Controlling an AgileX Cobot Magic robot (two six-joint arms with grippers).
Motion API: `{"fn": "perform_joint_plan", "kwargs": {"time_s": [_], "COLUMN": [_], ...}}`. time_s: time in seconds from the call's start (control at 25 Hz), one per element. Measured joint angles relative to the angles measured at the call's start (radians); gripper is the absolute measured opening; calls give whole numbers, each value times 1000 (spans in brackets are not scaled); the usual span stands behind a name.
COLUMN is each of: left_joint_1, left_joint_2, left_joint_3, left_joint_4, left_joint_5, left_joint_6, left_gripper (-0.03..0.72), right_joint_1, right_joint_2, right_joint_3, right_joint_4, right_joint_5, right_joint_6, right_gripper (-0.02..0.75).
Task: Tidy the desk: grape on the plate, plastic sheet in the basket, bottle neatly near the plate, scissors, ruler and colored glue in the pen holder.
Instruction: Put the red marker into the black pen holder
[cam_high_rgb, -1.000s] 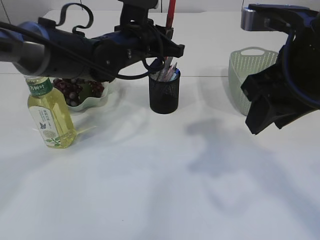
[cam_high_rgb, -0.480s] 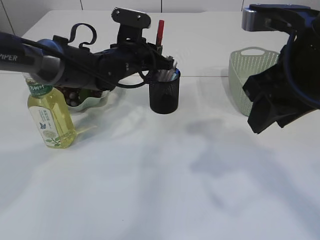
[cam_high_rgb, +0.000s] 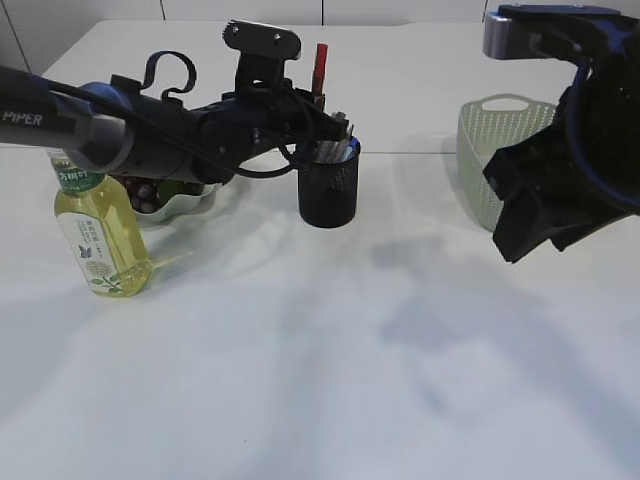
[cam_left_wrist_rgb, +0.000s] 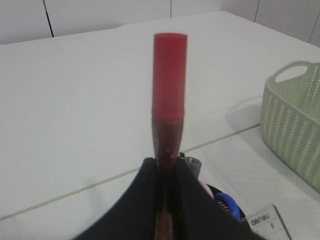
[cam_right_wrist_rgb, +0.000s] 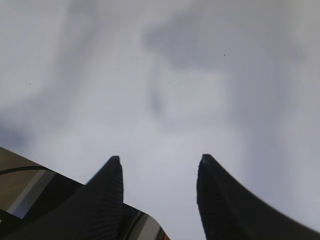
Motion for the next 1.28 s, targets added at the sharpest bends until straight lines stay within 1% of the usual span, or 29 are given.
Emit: {"fn": "perform_joint_plan", "kwargs": {"time_s": [0.32, 0.68, 0.76, 0.84, 0.88, 0.96, 1.04, 1.12, 1.2, 1.28], "left_joint_1": [0, 0, 0, 0, 0, 0, 0, 0, 0, 0], "left_joint_2": [46, 52, 52, 52, 52, 52, 52, 52, 52, 52], "left_joint_3": [-80, -81, -81, -81, -81, -81, -81, -81, -82, -82], "left_joint_4": [13, 17, 19, 19, 19, 19, 19, 7, 2, 0], "left_joint_5": [56, 81, 85, 96, 106, 131, 145, 159, 161, 170], "left_joint_6": [-13, -14, -14, -14, -14, -15, -15, -15, -15, -15], "left_gripper": [30, 32, 43, 79, 112, 207, 338, 439, 496, 515], "right_joint_1": [0, 0, 0, 0, 0, 0, 0, 0, 0, 0], "right_joint_2": [0, 0, 0, 0, 0, 0, 0, 0, 0, 0], "right_joint_3": [0, 0, 0, 0, 0, 0, 0, 0, 0, 0], "right_joint_4": [-2, -2, -2, -2, -2, -2, -2, -2, -2, -2], "right_joint_5": [-17, -28, -31, -32, -32, -32, -32, -33, -34, -34], "right_joint_6": [0, 0, 0, 0, 0, 0, 0, 0, 0, 0], "right_gripper": [386, 386, 386, 386, 386, 386, 386, 386, 386, 386]}}
